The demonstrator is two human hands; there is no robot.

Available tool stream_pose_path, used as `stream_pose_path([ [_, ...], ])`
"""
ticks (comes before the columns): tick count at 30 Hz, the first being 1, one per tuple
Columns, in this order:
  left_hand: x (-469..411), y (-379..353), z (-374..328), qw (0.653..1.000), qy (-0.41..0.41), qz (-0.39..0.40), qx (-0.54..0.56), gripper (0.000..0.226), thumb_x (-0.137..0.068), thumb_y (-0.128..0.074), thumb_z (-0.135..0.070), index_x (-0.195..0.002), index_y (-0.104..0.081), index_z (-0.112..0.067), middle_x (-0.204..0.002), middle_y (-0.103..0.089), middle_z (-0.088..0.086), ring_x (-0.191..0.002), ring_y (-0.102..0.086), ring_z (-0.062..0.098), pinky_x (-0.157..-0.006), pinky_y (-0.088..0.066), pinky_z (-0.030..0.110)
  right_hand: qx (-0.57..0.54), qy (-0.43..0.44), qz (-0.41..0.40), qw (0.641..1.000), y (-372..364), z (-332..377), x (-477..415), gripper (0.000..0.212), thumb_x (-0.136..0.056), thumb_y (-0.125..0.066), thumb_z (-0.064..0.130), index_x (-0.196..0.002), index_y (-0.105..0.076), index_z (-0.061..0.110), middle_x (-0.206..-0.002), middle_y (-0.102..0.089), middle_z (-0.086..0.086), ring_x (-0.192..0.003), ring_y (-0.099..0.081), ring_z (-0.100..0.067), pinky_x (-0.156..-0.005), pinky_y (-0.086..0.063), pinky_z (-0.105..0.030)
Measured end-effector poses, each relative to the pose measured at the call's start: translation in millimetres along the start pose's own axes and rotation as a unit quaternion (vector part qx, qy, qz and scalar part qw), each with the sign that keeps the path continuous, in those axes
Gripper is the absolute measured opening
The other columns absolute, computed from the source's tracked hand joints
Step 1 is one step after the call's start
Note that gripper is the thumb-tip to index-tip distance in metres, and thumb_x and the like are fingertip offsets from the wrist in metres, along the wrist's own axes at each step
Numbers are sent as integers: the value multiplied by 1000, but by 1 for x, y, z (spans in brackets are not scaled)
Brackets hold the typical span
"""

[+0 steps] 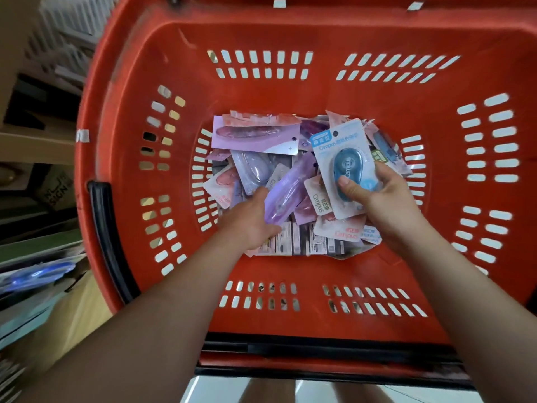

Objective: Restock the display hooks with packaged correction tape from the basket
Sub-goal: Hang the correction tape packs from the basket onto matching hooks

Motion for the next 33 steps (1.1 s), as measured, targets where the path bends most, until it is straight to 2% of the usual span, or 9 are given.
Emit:
stream_pose_path([
  [4, 15, 20, 4, 984, 3, -34, 173, 52, -89, -69, -31, -133, -43, -29, -120, -61, 2, -104, -58, 28, -87, -50, 40, -20, 2, -16, 1000, 15, 7, 9, 21, -87, -73, 11, -105, -70, 21, -104, -76, -1, -92, -74, -19, -72, -59, -30],
  [8, 53, 47, -2, 905, -8, -59, 421, 45, -93, -67, -27, -127, -45, -46, -122, -55, -15, -110, -55, 12, -76, -43, 25, -20, -1, -12, 1000, 20, 24, 27, 24, -86, -73, 13, -110, -71, 18, -104, -77, -1, -92, -74, -18, -68, -60, -28],
  [11, 94, 60, -32, 860, -55, -46, 504, 45, -92, -67, -27, -114, -46, -61, -116, -53, -34, -109, -55, -1, -73, -39, 14, -39, -7, -19, 999, 19, 43, 47, 24, -85, -74, 11, -109, -71, 17, -97, -77, -2, -85, -75, -21, -60, -60, -31],
  [15, 140, 60, -66, 866, -80, -60, 490, 60, -86, -74, -40, -132, -41, -61, -135, -46, -36, -132, -45, 2, -104, -44, 33, -62, -3, 10, 998, 0, 78, 82, 25, -86, -71, 7, -110, -70, 17, -97, -77, -6, -83, -74, -23, -61, -59, -32],
  [18, 177, 82, -82, 866, -83, -114, 480, 73, -80, -73, -48, -141, -34, -60, -146, -43, -29, -136, -41, 0, -110, -43, 42, -91, 7, 20, 996, -9, 112, 114, 27, -87, -71, 12, -113, -70, 18, -102, -76, -5, -89, -73, -24, -70, -57, -35],
  [23, 244, 133, -101, 880, -85, -171, 435, 72, -84, -76, -34, -139, -38, -60, -125, -47, -50, -118, -46, -21, -99, -45, 17, -99, 45, 35, 993, -18, 179, 169, 32, -76, -71, 30, -106, -69, 17, -96, -77, -2, -84, -73, -16, -70, -57, -27],
  [28, 315, 184, -126, 917, -113, -147, 354, 84, -86, -74, -21, -138, -26, -67, -111, -41, -55, -99, -46, -28, -79, -37, -4, -119, 37, 12, 992, -16, 230, 218, 32, -75, -72, 33, -103, -71, 17, -99, -76, -9, -89, -71, -26, -88, -56, -50],
  [31, 358, 211, -121, 931, -98, -131, 326, 82, -83, -74, -11, -142, -38, -53, -125, -57, -31, -109, -58, -4, -97, -49, 23, -137, 51, -14, 989, -11, 264, 248, 28, -77, -69, 34, -102, -72, 20, -96, -76, -3, -86, -71, -21, -87, -55, -44],
  [33, 388, 231, -104, 931, -74, -157, 322, 62, -81, -76, -10, -128, -59, -46, -110, -69, -25, -100, -66, 0, -94, -54, 36, -152, 56, -32, 986, -2, 286, 267, 22, -81, -70, 34, -100, -73, 23, -99, -76, -3, -89, -70, -22, -88, -52, -44],
])
Point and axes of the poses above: each hand's wrist, its own x-axis away from the middle knuckle, its own y-axis out of the back of the hand, z = x × y, the point moved 10 cm from there along -x, towards the middle knuckle
